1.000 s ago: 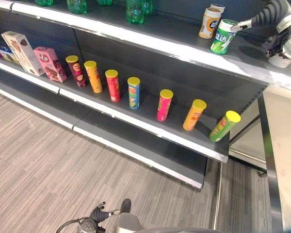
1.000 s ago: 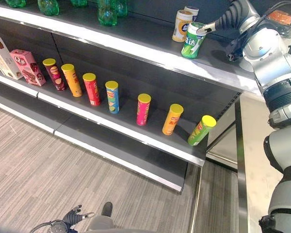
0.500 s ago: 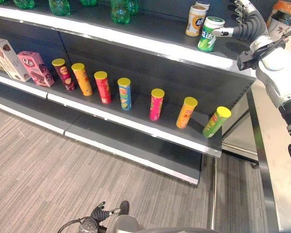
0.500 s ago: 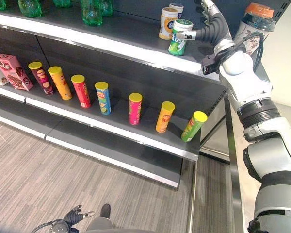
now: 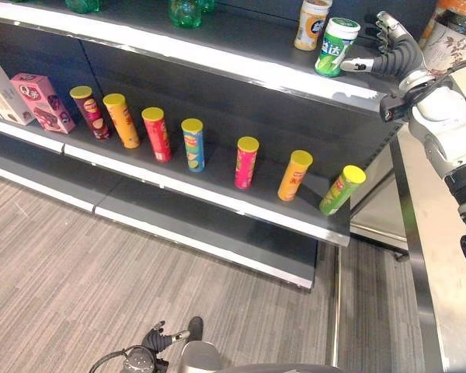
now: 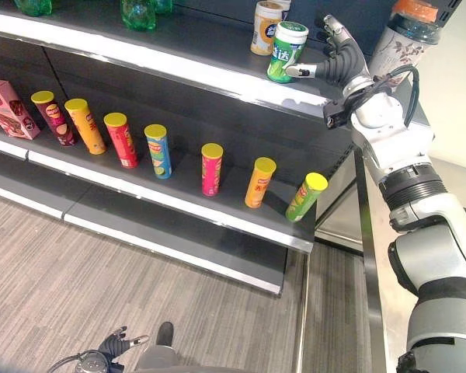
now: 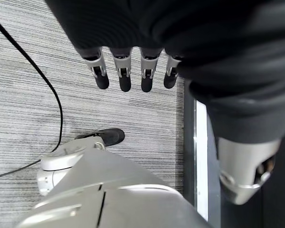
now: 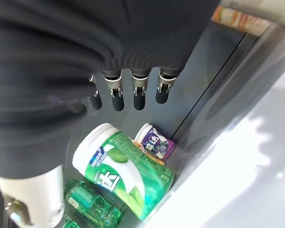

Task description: Put the goods on the table back onto the shelves and tidy them up.

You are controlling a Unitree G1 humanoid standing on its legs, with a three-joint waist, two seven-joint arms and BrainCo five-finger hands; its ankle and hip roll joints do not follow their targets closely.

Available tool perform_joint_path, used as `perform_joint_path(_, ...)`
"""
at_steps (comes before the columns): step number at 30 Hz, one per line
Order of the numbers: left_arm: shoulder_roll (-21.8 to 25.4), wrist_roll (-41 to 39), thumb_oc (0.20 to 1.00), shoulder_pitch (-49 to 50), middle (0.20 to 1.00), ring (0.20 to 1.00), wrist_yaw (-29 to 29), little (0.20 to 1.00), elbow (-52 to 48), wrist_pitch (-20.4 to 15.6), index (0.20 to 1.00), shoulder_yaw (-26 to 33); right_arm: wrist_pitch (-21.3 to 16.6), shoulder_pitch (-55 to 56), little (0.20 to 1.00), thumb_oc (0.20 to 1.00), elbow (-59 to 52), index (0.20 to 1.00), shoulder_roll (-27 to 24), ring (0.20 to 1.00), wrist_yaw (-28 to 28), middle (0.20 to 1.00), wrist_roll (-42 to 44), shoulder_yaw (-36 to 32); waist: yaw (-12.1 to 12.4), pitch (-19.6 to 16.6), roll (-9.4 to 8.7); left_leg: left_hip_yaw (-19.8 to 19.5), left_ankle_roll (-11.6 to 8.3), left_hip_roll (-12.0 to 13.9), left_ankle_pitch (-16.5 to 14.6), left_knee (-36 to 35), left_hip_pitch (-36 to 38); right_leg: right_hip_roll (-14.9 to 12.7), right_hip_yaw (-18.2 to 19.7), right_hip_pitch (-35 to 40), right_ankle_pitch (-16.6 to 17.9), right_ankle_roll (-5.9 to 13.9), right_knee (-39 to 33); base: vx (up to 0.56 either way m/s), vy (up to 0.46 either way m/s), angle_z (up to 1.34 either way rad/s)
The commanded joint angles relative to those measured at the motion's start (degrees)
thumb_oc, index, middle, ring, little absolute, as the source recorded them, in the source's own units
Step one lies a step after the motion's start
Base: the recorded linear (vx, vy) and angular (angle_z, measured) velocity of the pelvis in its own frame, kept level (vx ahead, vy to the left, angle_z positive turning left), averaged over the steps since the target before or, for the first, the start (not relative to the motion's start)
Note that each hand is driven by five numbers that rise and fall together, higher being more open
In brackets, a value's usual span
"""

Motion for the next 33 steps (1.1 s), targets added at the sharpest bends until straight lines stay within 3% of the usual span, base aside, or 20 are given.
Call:
perform_joint_path(1,0.9,-1.8,1.0,-3.3,1.0,1.0,1.0,1.0,1.4,-0.4,1.0,-1.2,-1.8,-4.6,1.0,1.0,2.4,1.0,-0.6,1.0,-1.2,1.0,-0.7,0.0,1.4,-0.5,1.54,10.0,-1.78,-0.5,-10.6,1.1,8.7,2.3,2.1,-7.1,-0.8,3.09,5.3,0.0,0.0,0.0)
perform_joint_path(15,0.3,-2.3,1.0,-3.6,1.0,1.0,1.4,1.0,0.3,0.0,1.0,-1.9,-1.0,-3.9,1.0,1.0,4.3,1.0,5.5,1.0,-1.9,1.0,-1.1,-0.3,1.3,-0.4,2.24,10.3,-1.49,-0.8,-10.8,1.3,8.9,2.1,2.2,-7.1,-0.5,3.11,5.2,0.0,0.001,0.0)
perform_joint_path(33,0.8,-4.9,1.0,-3.3,1.0,1.0,1.3,1.0,-4.7,-0.6,1.0,-4.2,0.1,-6.8,1.0,1.0,9.3,1.0,9.6,1.0,-3.7,1.0,-5.9,0.9,2.6,0.4,2.63,9.6,-1.14,-1.0,-10.6,1.7,7.9,1.9,2.5,-7.8,-0.2,3.25,5.3,0.0,0.0,0.0)
